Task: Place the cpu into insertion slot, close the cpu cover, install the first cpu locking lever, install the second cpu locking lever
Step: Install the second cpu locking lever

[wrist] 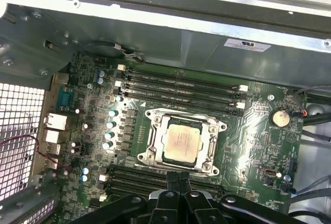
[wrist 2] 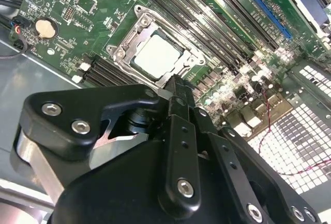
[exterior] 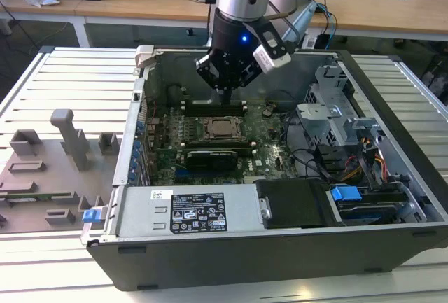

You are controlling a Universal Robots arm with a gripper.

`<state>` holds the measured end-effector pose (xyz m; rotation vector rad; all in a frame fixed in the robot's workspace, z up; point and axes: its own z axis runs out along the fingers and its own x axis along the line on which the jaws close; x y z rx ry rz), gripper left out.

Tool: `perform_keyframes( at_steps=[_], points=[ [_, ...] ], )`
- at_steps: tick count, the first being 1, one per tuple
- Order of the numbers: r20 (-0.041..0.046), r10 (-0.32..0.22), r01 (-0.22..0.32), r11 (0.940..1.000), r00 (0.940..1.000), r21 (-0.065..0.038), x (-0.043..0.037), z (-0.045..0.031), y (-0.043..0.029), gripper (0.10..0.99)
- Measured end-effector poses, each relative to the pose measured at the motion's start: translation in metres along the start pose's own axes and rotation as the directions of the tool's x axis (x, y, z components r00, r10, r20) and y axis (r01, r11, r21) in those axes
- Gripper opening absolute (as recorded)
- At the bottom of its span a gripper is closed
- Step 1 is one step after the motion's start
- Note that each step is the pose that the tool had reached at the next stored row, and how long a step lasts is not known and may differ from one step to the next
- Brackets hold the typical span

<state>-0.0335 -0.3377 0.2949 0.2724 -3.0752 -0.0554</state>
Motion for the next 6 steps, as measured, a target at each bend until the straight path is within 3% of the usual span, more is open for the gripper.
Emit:
perform_keyframes(
  at_steps=[6],
  points=[
    [0.0, 0.0, 0.0, 1.0, 1.0, 0.0, 0.0, -0.0002, 0.0, 0.106]
  ],
)
